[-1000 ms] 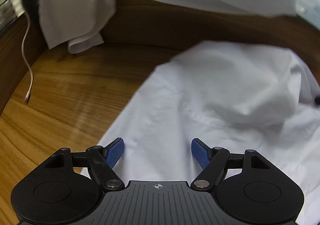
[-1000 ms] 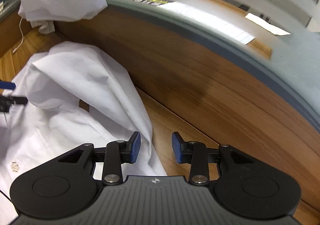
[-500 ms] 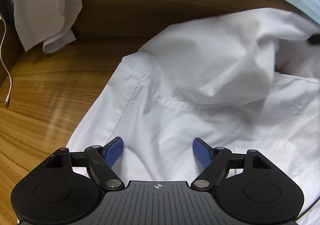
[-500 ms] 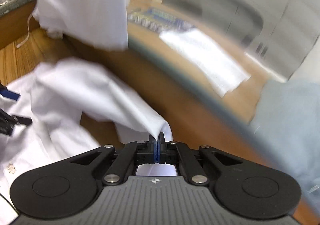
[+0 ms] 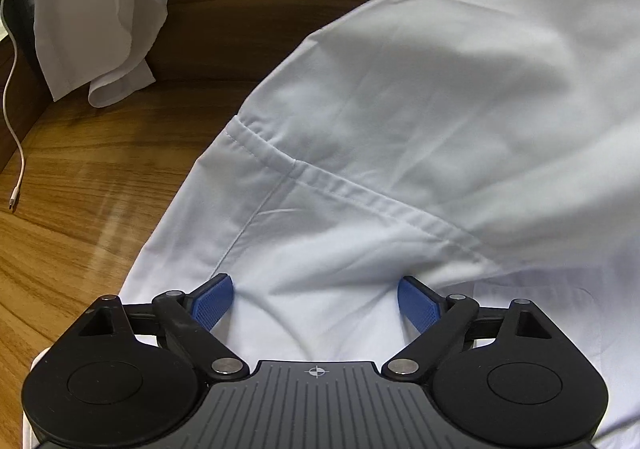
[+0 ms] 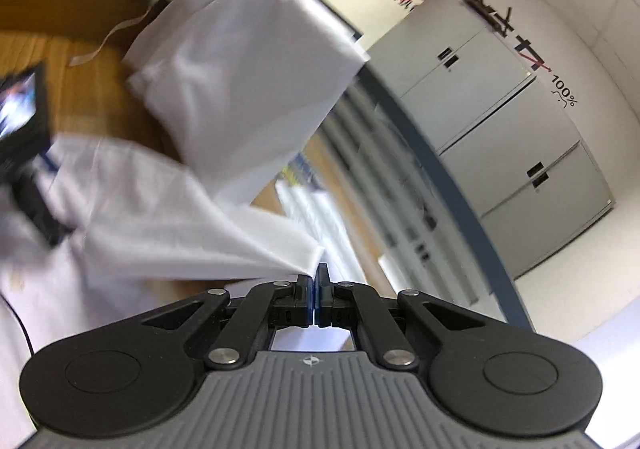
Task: Fold clothes
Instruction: 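Grasp the shirt hem with the right gripper and lift it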
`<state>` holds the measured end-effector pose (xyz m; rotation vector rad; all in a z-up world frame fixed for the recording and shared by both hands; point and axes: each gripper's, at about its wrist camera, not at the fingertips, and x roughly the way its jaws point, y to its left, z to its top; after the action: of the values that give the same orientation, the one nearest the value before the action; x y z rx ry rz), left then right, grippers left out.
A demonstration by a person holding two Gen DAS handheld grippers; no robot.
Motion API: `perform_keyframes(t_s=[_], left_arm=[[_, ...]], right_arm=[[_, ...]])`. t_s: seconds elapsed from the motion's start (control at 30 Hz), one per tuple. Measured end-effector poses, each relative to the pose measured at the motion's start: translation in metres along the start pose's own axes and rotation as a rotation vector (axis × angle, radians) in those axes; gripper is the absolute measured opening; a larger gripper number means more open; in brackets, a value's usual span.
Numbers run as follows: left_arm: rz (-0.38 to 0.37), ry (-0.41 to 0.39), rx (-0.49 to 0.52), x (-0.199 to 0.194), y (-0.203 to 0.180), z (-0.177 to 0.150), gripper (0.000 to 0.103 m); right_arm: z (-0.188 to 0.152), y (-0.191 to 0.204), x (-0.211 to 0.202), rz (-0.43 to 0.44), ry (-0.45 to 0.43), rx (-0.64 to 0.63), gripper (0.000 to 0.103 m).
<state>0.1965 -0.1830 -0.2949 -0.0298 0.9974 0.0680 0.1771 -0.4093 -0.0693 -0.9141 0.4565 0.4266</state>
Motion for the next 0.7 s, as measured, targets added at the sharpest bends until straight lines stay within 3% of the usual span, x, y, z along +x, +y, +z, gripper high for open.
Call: perform_keyframes(t_s=[0.2, 0.33, 0.53, 0.7], left_arm=[[-0.003, 0.003, -0.005, -0.001, -0.002, -0.002, 0.090], [-0.049, 0.003, -0.072, -0.008, 0.008, -0.004, 0.088], [-0.189, -0.033, -0.311, -0.045, 0.043, -0.014, 0.088], [-0.293, -0.051, -0.604, -0.068, 0.070, -0.024, 0.088]], right_arm=[[-0.059, 0.039, -0.024, 0.114, 0.144, 0.104, 0.002], [-0.089, 0.070, -0.028, 0.235, 0.216, 0.240, 0.010], [-0.122, 0.063, -0.048, 0.303, 0.238, 0.487, 0.028], [-0.153, 0.037, -0.065, 0.322, 0.230, 0.691, 0.029]])
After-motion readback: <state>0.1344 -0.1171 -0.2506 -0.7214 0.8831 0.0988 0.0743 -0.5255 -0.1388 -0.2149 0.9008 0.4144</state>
